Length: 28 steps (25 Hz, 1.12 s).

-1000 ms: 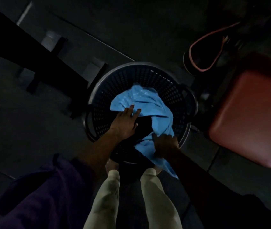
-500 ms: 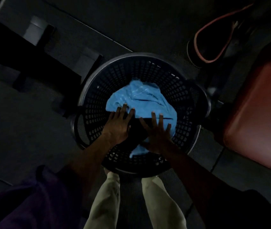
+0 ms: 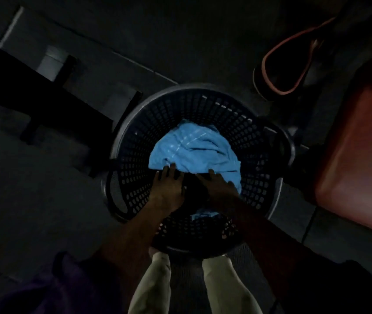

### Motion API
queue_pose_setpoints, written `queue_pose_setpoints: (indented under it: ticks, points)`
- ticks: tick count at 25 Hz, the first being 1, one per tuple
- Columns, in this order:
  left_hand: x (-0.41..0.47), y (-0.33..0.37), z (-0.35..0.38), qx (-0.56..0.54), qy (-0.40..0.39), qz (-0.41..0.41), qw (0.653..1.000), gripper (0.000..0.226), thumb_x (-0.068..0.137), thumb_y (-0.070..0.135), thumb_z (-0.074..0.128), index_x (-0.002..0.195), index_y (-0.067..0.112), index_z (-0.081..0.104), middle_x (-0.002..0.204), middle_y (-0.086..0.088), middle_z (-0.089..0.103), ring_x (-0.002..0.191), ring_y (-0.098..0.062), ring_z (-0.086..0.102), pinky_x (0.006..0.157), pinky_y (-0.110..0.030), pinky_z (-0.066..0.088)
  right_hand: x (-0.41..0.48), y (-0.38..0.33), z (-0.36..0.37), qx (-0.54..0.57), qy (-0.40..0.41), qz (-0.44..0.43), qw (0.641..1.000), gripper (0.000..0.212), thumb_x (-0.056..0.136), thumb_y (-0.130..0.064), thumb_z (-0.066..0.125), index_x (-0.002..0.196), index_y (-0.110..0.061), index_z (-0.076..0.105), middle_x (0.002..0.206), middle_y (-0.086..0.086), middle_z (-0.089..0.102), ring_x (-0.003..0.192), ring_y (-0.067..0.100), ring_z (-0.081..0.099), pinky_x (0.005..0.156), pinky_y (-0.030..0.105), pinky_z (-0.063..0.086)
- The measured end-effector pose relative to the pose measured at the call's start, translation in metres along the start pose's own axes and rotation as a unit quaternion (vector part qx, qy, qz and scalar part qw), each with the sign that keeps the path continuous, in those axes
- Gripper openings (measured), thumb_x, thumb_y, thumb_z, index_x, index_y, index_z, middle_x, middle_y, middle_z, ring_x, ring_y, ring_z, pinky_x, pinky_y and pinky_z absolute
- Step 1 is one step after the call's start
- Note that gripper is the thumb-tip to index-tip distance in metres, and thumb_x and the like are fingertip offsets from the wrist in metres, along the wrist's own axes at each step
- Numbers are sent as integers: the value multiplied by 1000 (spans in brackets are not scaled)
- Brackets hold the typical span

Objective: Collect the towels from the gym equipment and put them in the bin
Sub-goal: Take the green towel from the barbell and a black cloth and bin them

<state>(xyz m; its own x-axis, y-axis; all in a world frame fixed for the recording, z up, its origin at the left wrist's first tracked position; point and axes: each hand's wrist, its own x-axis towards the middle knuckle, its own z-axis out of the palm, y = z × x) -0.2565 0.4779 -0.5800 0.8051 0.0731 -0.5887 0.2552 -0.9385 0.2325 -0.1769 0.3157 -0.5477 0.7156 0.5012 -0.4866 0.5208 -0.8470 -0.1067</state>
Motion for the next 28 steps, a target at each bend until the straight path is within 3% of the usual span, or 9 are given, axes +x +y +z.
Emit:
queue_pose_setpoints:
  ticks: [2,4,7,9,12,15,18,24,28]
  points:
    - [-23,10,-41,-31,4,-4,1000,53,99,36,41,146,13,41,159,-21,25,145,-36,27,115,-47,30,-23,3,-27,131,-89,33,987,74,90,-46,65,153,-24,35,150,16,47,130,26,56,93,41,55]
    - [-46,29,-93,-224,-5,-34,974,44,100,31,45,136,8,54,147,-19,45,134,-32,45,109,-39,39,-47,5,-66,253,-88,54,962,79,91,-42,67,156,-20,28,161,17,27,146,30,33,114,43,36]
    - [-87,70,-172,-510,3,-104,854,30,99,33,50,111,15,70,117,-4,69,106,-19,63,91,-28,47,-102,3,-140,449,53,155,878,60,91,-36,70,143,-11,53,142,8,56,134,23,50,112,27,37]
    - [-108,98,-209,-577,-5,-135,805,28,98,38,52,96,18,71,97,2,70,91,-16,63,74,-27,47,-139,4,-180,568,118,207,788,48,93,-33,69,134,-11,61,129,1,65,122,18,61,99,15,46]
    - [-149,156,-263,-573,-53,-110,810,29,96,43,52,92,18,67,91,-2,65,84,-17,58,70,-29,44,-217,22,-239,679,182,280,654,46,95,-42,63,133,-16,61,130,4,66,109,9,63,86,17,51]
    - [-190,228,-301,-572,-103,-27,813,31,98,43,47,100,16,64,99,-6,63,85,-17,58,74,-31,43,-297,45,-279,721,247,315,566,46,95,-54,56,131,-27,60,126,-2,64,116,19,60,99,42,50]
    - [-220,301,-321,-546,-144,40,824,43,100,47,41,116,13,62,113,-8,65,104,-22,61,89,-36,46,-364,80,-302,774,303,327,450,43,94,-58,54,126,-29,58,130,1,62,114,22,61,97,48,50]
    - [-260,472,-317,-470,-222,156,840,51,99,55,34,118,15,60,123,-10,63,108,-24,60,88,-36,45,-501,181,-299,784,405,321,345,69,94,-65,46,145,-20,49,144,11,54,120,30,60,104,53,47]
    - [-294,602,-293,-466,-280,197,816,56,95,62,38,116,15,62,120,-11,65,104,-24,62,85,-37,47,-605,254,-277,761,480,318,299,76,92,-72,41,148,-19,45,145,13,52,123,32,57,106,54,43]
